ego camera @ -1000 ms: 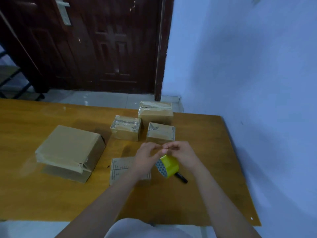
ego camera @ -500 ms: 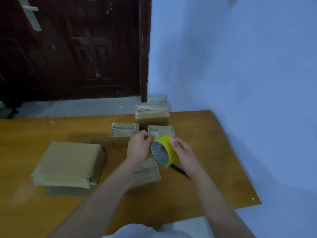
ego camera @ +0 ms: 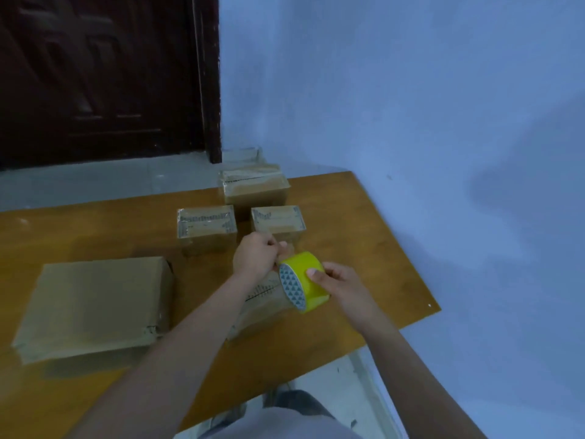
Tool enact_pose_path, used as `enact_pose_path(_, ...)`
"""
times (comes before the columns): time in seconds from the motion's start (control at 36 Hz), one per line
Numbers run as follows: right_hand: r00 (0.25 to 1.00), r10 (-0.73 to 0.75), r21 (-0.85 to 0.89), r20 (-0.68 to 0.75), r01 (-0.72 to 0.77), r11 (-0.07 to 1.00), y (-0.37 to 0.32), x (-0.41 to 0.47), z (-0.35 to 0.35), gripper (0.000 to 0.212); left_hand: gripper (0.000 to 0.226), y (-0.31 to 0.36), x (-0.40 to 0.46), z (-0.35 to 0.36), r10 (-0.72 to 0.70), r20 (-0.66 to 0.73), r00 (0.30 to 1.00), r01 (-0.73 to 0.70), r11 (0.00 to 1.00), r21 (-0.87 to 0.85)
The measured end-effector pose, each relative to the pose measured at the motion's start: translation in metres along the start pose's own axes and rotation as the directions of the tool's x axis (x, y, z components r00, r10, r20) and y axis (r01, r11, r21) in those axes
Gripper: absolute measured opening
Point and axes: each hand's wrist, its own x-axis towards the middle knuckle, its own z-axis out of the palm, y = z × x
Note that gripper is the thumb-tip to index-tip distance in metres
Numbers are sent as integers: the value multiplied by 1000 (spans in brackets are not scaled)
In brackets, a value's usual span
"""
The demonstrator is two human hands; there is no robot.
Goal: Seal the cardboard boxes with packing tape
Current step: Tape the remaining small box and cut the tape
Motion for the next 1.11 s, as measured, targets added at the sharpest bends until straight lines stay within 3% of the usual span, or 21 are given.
enact_pose_path(0.08, 994, 95, -225, -51, -104, 969, -1, -2, 3, 34, 29, 2, 7, -5, -45, -25, 999, 41, 986, -163)
enact_pose_path(0.22, 978, 148, -464, -150, -201, 862, -2, -2, 11, 44, 22, 2, 13, -12, -27, -16, 1000, 23, 984, -179)
enact_pose_path(0.36, 990, 83, -397, -115, -123, 909, 5, -12, 16, 42, 21, -8, 13, -20, -61, 64, 996, 75, 968, -239)
enact_pose_path(0.53, 996, 66, -209, -60, -77, 975, 28, -28, 18, 49, 32, -23, 11, -13, 4, 28, 1000, -2, 998, -62)
enact_pose_path(0.64, 997, 46, -161, -56, -54, 986, 35, -33, 20, 43, 32, -28, 10, -3, 58, -9, 998, -57, 998, 24)
enact_pose_path(0.81, 978, 121, -284, -171, -167, 944, 43, -29, 28, 15, 27, -57, 10, 11, 25, -29, 999, -24, 1000, 11)
enact_pose_path(0.89, 979, 137, -365, -153, -185, 913, 38, -29, 32, 14, 26, -60, 8, 17, 25, -71, 997, -21, 999, 46)
enact_pose_path(1.11, 966, 209, -316, -153, -248, 916, 40, -33, 26, 18, 26, -61, 9, 21, 39, -52, 998, -33, 993, 116)
